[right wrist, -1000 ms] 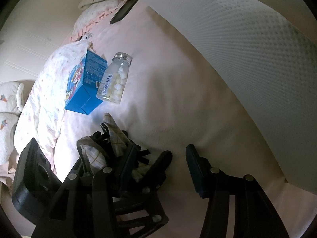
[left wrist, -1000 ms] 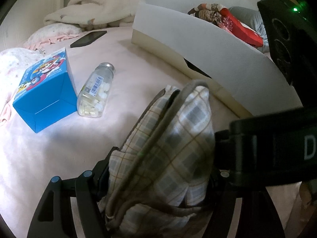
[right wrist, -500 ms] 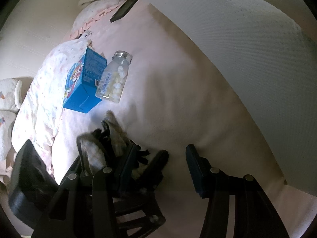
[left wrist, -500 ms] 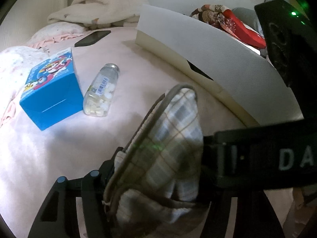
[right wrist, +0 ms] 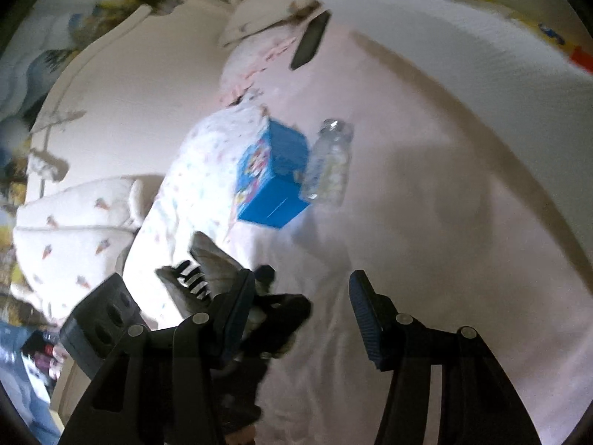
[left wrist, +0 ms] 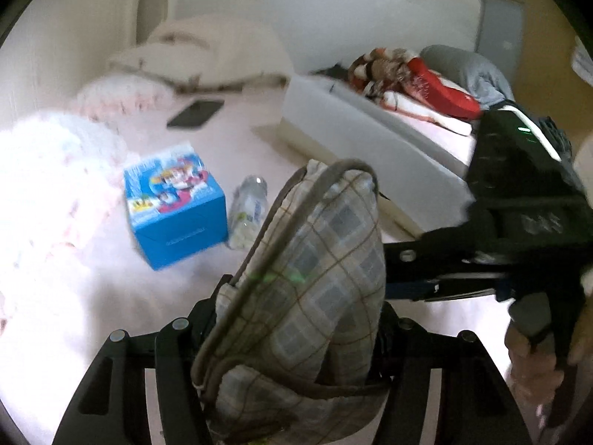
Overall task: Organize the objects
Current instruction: 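Hold the plaid pouch up in the left gripper beside the right gripper, then grasp the pouch with the right gripper while the left gripper opens and releases it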
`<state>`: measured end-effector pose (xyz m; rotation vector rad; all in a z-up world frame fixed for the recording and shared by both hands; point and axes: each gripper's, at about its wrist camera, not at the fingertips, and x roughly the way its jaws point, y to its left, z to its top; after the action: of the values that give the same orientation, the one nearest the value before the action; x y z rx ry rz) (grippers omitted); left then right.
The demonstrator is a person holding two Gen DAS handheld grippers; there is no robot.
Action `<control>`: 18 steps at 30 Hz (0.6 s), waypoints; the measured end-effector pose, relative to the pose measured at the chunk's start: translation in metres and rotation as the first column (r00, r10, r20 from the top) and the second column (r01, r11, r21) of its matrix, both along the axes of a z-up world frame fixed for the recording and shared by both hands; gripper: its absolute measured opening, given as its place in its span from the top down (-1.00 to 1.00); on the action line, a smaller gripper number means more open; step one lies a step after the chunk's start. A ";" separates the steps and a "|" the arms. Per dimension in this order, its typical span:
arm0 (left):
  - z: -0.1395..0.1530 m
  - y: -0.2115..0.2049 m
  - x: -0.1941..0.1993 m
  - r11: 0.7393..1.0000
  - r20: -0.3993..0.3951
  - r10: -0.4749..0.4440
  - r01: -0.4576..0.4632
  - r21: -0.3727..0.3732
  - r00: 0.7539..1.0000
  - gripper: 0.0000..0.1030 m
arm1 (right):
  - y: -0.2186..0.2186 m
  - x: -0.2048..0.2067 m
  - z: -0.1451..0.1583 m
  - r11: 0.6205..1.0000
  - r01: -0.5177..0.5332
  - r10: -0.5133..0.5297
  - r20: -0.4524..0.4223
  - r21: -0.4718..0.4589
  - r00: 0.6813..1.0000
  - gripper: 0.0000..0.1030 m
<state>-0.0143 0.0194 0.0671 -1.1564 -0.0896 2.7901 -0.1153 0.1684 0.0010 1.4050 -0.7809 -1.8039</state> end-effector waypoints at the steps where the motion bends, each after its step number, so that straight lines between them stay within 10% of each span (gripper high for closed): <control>1: 0.000 0.002 0.001 1.000 0.028 0.010 -0.009 -0.020 1.000 -0.16 | -0.003 0.001 -0.004 1.000 -0.009 0.009 0.020 -0.015 1.000 -0.06; 15: 0.022 -0.018 0.014 0.986 -0.003 -0.105 0.105 0.129 0.994 -0.16 | 0.016 0.018 0.018 0.949 -0.066 0.077 0.023 -0.307 0.997 -0.08; 18: 0.014 -0.016 0.006 0.978 0.048 -0.155 0.146 0.148 0.987 -0.16 | 0.016 0.017 0.032 0.963 -0.098 0.090 -0.040 -0.252 0.995 -0.08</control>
<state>-0.0080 0.0033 0.0811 -1.1597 -0.1964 2.5721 -0.0988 0.1846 0.0329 1.2255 -0.8812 -1.5858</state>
